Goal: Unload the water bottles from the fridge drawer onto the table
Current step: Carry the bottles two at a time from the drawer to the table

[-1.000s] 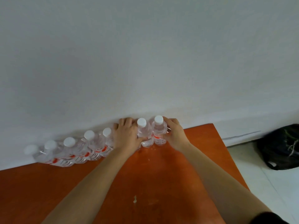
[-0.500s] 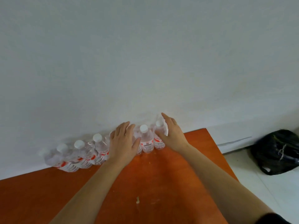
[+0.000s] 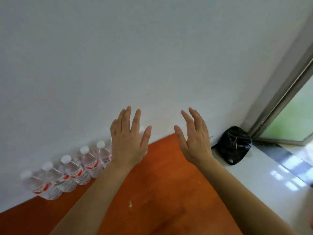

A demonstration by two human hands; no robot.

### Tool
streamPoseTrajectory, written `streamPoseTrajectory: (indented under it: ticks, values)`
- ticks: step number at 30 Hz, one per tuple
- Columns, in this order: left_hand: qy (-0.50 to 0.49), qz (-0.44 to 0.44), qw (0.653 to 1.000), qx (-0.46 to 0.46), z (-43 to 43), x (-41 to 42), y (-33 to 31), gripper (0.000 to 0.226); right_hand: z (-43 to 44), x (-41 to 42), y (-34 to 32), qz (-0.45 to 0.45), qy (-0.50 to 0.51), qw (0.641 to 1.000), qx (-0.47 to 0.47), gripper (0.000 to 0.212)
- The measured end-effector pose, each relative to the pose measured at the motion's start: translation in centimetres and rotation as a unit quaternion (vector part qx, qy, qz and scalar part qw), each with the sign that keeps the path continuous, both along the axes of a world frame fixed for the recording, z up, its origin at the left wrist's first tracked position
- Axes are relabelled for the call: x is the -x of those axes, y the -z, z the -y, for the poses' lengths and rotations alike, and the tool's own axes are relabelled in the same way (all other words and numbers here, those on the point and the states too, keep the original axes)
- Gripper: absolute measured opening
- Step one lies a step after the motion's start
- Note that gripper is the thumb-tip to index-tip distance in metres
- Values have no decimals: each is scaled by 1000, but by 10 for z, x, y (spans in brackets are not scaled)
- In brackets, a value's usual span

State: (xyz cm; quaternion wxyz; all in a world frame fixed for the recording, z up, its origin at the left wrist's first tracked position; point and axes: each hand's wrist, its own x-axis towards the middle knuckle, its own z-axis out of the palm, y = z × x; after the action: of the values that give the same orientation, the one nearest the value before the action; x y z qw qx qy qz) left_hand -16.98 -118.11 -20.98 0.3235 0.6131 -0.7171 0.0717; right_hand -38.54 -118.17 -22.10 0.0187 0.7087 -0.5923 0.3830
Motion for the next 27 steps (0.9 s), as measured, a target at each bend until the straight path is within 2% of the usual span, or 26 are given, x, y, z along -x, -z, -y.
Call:
streamPoseTrajectory:
  ticks: [6,12,21,27]
  values:
    - [142,-13,990,7,-36,135,-29,66,-96,129,-23,-24,160,986,32,56]
    - [297,-8,954,27,-120,298,-52,68,-239,275,-41,-21,299,952,63,57]
    - [469,-59,881,26,-347,569,-63,65,-544,486,-47,-52,483,872,58,55]
    - [578,-9,814,52,-461,699,-68,68,-690,588,-44,-66,600,798,15,64]
